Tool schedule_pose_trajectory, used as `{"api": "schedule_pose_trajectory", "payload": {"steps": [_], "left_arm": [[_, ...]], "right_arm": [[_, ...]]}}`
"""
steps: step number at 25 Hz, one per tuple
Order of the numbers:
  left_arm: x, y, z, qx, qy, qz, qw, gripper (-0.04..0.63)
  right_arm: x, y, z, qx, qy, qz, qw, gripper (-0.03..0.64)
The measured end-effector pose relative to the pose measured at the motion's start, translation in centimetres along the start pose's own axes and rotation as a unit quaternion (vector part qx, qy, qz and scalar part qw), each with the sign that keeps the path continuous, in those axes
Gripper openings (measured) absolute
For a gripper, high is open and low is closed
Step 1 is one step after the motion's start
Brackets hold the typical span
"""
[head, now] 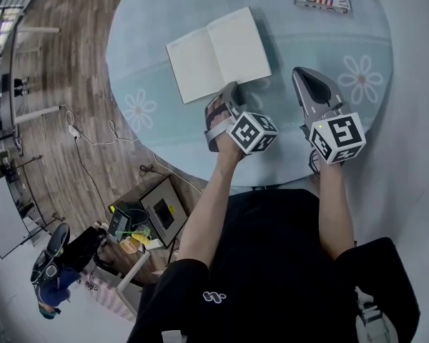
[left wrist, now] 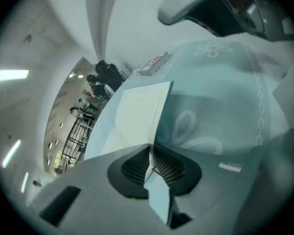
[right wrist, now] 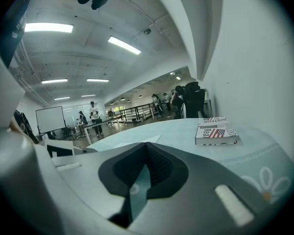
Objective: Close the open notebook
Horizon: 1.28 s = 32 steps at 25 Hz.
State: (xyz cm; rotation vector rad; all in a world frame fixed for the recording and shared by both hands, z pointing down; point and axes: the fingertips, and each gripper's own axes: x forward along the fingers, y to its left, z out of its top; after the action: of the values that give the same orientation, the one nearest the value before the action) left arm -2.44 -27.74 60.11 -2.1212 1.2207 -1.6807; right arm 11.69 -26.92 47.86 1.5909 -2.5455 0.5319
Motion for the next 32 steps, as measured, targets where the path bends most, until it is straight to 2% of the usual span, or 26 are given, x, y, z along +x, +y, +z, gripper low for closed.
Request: {"api": "schedule_pose_trajectory", "payload": {"steps": [2, 3, 6, 9, 13, 19, 22, 25, 29, 32], "left_arm": [[-0.7, 1.0, -0.4, -0.083, -0.013, 0.002, 0.9964, 0.029], [-1.0, 1.5, -0.8, -0.129, -0.017, -0.002, 0.9915, 0.028], [-1.6, 2.8, -2.0, -0.249, -0.013, -0.023, 0.9681, 0.025], [-1.8, 3.4, -2.8, -0.318, -0.010, -0.046, 0.9469, 0.025], [-1.7, 3.6, -3.9, -0.406, 0.005, -0.094, 0.9091, 0.025], [-1.6, 4.5, -6.8, -0.493, 0.015, -0.124, 0.8607, 0.054], [-2.5, 5.1, -8.8, -0.511, 0.011, -0.117, 0.8512, 0.038], [-5.1, 6.6, -10.0, -0.527, -0.006, -0.088, 0.8451, 0.006], [-8.8, 11.3, -8.3, -0.551, -0.091, -0.040, 0.8284, 0.003], [-12.3, 15.7, -4.3, -0.531, -0.190, -0.025, 0.8252, 0.003]], "right_arm": [[0.0, 0.3, 0.1, -0.002, 0.002, 0.004, 1.000, 0.013], [0.0, 0.5, 0.2, -0.003, 0.003, 0.007, 1.000, 0.014], [0.4, 1.1, 0.8, -0.008, 0.005, 0.017, 1.000, 0.014], [0.6, 1.9, 1.3, -0.016, 0.007, 0.027, 0.999, 0.014], [0.7, 2.9, 1.4, -0.028, 0.008, 0.037, 0.999, 0.014], [0.5, 4.4, 1.9, -0.039, 0.005, 0.051, 0.998, 0.014], [0.3, 5.2, 3.1, -0.044, -0.006, 0.062, 0.997, 0.014], [0.3, 6.2, 5.8, -0.051, -0.034, 0.077, 0.995, 0.014], [1.2, 7.7, 10.5, -0.077, -0.080, 0.099, 0.989, 0.014], [1.7, 8.8, 14.8, -0.094, -0.121, 0.110, 0.982, 0.014]]}}
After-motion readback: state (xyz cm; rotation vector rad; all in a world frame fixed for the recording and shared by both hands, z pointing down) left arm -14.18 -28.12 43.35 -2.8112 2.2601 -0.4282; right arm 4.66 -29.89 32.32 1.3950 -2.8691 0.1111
